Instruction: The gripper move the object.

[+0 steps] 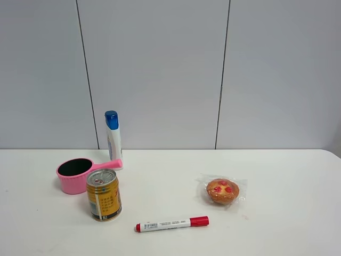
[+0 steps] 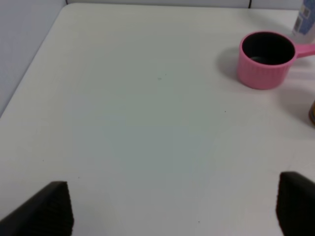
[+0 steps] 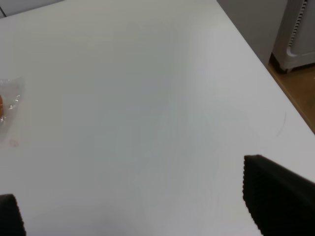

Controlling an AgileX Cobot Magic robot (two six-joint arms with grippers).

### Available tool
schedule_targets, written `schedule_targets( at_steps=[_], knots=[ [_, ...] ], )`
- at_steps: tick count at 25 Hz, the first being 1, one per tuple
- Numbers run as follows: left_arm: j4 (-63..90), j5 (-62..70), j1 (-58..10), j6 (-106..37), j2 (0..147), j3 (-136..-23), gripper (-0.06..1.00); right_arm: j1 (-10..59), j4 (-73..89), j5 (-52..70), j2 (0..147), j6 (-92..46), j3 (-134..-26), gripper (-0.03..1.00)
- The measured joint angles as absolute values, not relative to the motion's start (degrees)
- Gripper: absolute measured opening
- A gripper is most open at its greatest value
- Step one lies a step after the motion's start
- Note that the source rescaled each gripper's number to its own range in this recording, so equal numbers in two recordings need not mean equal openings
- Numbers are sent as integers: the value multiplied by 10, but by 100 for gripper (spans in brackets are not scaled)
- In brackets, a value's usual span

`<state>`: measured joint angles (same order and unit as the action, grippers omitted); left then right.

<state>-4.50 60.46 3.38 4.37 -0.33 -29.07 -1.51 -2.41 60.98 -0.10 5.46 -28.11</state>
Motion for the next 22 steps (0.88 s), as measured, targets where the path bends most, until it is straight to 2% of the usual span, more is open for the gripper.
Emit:
schedule_targets(
  at_steps=[22],
  knots=[
    [-45, 605, 34, 44, -3, -291, 100, -15, -24, 610, -1, 55, -281, 95]
  ],
)
